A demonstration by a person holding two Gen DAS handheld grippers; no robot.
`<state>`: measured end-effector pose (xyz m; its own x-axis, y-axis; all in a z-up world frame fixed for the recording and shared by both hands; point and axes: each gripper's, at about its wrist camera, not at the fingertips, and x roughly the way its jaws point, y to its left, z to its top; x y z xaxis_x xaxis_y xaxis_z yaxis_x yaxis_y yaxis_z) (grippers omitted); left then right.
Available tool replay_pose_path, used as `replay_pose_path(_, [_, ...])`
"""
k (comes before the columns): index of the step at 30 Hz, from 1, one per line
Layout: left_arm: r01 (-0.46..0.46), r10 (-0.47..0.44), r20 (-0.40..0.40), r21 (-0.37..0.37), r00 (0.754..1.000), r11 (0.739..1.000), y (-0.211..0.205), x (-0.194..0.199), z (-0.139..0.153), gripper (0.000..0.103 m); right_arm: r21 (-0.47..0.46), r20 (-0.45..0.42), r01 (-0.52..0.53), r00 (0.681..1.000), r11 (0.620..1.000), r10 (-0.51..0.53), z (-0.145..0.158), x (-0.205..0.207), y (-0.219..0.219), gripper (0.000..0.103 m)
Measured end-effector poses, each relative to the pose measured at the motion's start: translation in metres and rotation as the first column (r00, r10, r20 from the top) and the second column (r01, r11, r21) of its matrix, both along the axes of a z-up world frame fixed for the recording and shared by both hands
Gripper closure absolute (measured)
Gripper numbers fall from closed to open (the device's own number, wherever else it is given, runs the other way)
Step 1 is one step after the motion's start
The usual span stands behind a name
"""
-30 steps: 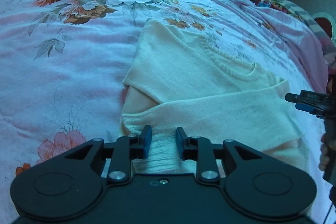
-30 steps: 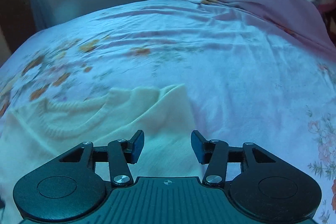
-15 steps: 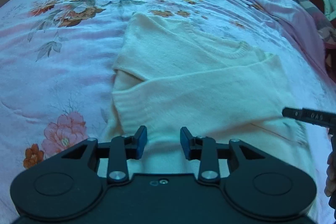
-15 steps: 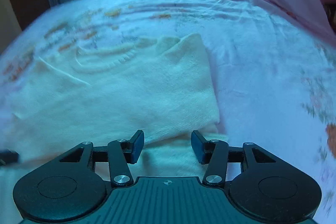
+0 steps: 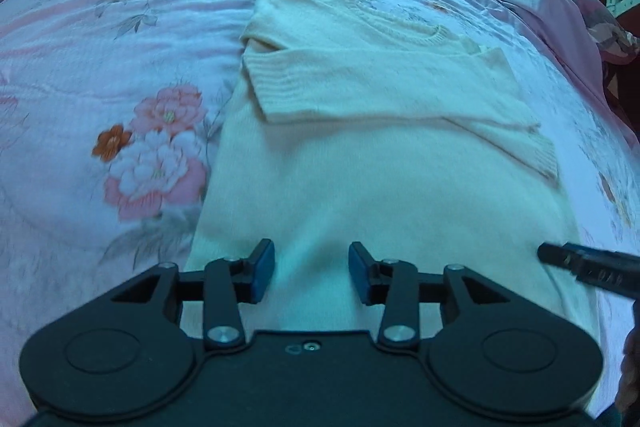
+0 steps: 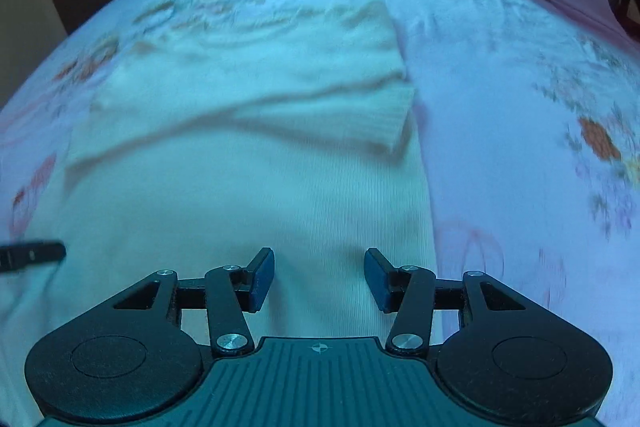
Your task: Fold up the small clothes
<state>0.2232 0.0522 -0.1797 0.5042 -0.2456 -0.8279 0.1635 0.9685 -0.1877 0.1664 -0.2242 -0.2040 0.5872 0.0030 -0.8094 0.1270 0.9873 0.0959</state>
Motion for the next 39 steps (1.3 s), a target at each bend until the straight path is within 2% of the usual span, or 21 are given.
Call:
replay_pose_path(3, [0.02, -0.02, 0.001, 0.01, 1.0, 1.0, 0.005, -0.026, 0.002, 0.061, -0.029, 0.012, -0.029, 1.0, 0.999, 0.029, -0.001, -0.034, 0.01, 0.05])
replay_pose_path(7, [0.043, -0.043, 0.002, 0.021, 0.999, 0.999, 0.019, -0.059, 0.003, 0.061, 0.004, 0.016, -0.024, 1.0, 1.0, 0.024, 0.002, -0.068, 0.011, 0.049])
replay_pose_path(16, [0.021, -0.021, 0.0, 0.031, 1.0, 0.999, 0.042, -0.11, 0.005, 0.059, -0.002, 0.027, -0.005, 1.0, 1.0, 0.005, 0.003, -0.131, 0.014, 0.049])
replay_pose_path(19, [-0.004, 0.004, -0.025, 0.009, 1.0, 1.0, 0.051, -0.121, 0.004, 0.059, 0.009, 0.02, 0.007, 1.0, 1.0, -0.007, 0.004, -0.147, 0.013, 0.049])
replay_pose_path(22, [-0.033, 0.033, -0.018, 0.024, 0.999, 0.999, 0.057, -0.13, 0.007, 0.057, 0.021, 0.016, 0.03, 0.999, 0.999, -0.031, 0.006, -0.159, 0.007, 0.048])
replay_pose_path(26, [-0.114, 0.112, -0.046, -0.043, 0.993, 0.993, 0.078, -0.136, 0.008, 0.054, 0.043, 0.014, 0.078, 0.997, 0.996, -0.079, 0.01, -0.174, -0.007, 0.048])
replay_pose_path(30, [-0.117, 0.101, -0.115, -0.141, 0.988, 0.983, 0.086, -0.131, -0.005, 0.051, 0.093, -0.032, 0.13, 0.991, 0.987, -0.128, 0.001, -0.18, -0.022, 0.049])
replay_pose_path(32, [-0.127, 0.1, -0.139, -0.199, 0.985, 0.972, 0.088, -0.13, -0.012, 0.053, 0.124, -0.047, 0.153, 0.988, 0.98, -0.148, -0.003, -0.185, -0.028, 0.049])
replay_pose_path(33, [-0.132, 0.102, -0.146, -0.22, 0.984, 0.966, 0.089, -0.13, -0.015, 0.058, 0.14, -0.05, 0.158, 0.987, 0.978, -0.152, -0.004, -0.186, -0.03, 0.049])
replay_pose_path(34, [-0.142, 0.106, -0.158, -0.236, 0.982, 0.961, 0.089, -0.129, -0.018, 0.069, 0.152, -0.051, 0.161, 0.987, 0.975, -0.155, -0.004, -0.188, -0.031, 0.049])
replay_pose_path(36, [-0.153, 0.105, -0.184, -0.266, 0.977, 0.952, 0.089, -0.128, -0.023, 0.083, 0.175, -0.06, 0.171, 0.985, 0.97, -0.163, -0.006, -0.19, -0.033, 0.049])
replay_pose_path(39, [-0.157, 0.105, -0.192, -0.281, 0.976, 0.947, 0.089, -0.128, -0.024, 0.088, 0.228, -0.077, 0.191, 0.981, 0.955, -0.178, -0.008, -0.191, -0.037, 0.049])
